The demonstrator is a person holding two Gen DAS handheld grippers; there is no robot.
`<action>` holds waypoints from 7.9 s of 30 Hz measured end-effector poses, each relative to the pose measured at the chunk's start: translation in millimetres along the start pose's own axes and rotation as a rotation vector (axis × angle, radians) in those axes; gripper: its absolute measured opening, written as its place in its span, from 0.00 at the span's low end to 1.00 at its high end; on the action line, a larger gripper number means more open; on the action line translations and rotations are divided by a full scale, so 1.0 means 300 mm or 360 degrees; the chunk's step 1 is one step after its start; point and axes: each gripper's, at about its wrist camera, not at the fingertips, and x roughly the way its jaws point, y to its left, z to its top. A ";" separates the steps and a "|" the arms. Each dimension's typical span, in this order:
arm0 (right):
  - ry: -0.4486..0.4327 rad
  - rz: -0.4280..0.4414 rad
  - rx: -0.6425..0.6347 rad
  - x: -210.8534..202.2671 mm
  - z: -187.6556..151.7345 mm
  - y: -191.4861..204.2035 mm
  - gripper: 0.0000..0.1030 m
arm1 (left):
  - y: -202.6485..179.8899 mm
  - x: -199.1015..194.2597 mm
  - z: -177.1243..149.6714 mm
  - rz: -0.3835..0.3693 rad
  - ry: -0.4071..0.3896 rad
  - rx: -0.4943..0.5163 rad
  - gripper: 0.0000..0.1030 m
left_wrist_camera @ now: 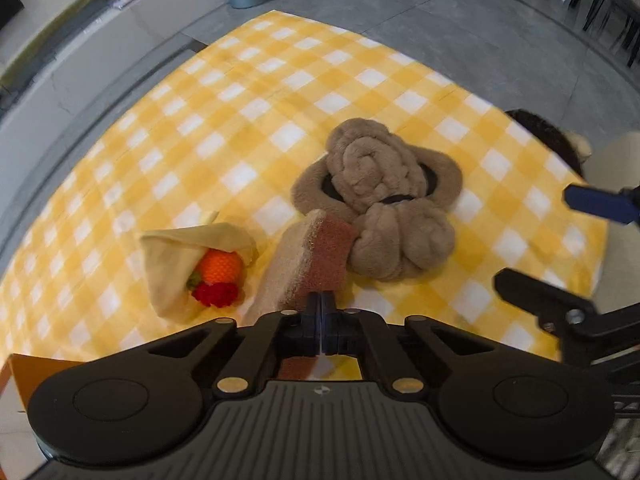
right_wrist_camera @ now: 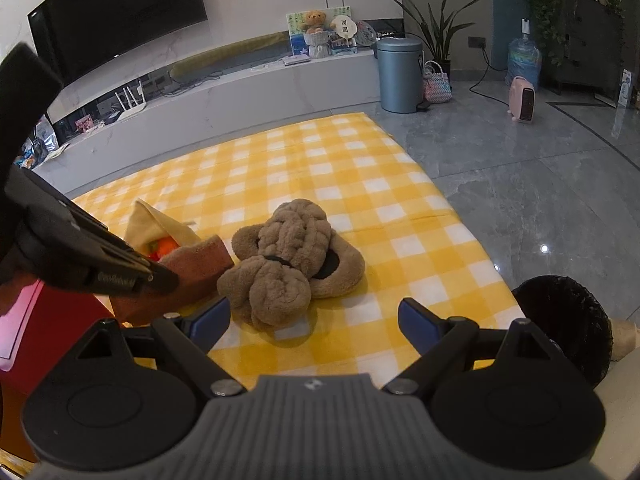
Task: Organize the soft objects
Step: 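Close the left gripper on the bear-shaped brown sponge and lift it, then lower the right gripper onto the brown knotted plush toy and close while the left gripper holds the sponge, then lift the plush toy with the right gripper while the left gripper holds the sponge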
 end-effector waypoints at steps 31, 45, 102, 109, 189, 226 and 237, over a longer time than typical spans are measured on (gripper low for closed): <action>0.0040 -0.0007 -0.0046 0.009 -0.013 0.012 0.87 | -0.003 -0.034 0.031 0.0104 -0.0197 0.0033 0.76; 0.0083 -0.0018 -0.0061 0.033 -0.020 0.017 0.87 | 0.019 0.118 0.056 0.0248 0.0082 0.0407 0.87; -0.0016 0.0209 0.0406 0.107 -0.003 -0.109 0.88 | -0.034 0.084 -0.147 -0.0144 0.0143 -0.0364 0.70; 0.0008 0.0223 0.0329 0.134 -0.003 -0.062 0.90 | -0.065 0.089 -0.171 -0.0080 0.0129 -0.0341 0.68; 0.0321 0.0079 -0.0417 0.077 -0.057 0.143 0.31 | 0.068 -0.459 -0.496 -0.0342 -0.0677 -0.0827 0.67; 0.0293 0.0020 -0.0346 0.162 -0.037 0.143 0.47 | -0.027 -0.522 -0.493 -0.0217 -0.0634 -0.0810 0.67; 0.0172 0.0123 -0.0252 0.079 -0.002 0.114 0.46 | -0.049 -0.553 -0.496 -0.0169 -0.0632 -0.0816 0.67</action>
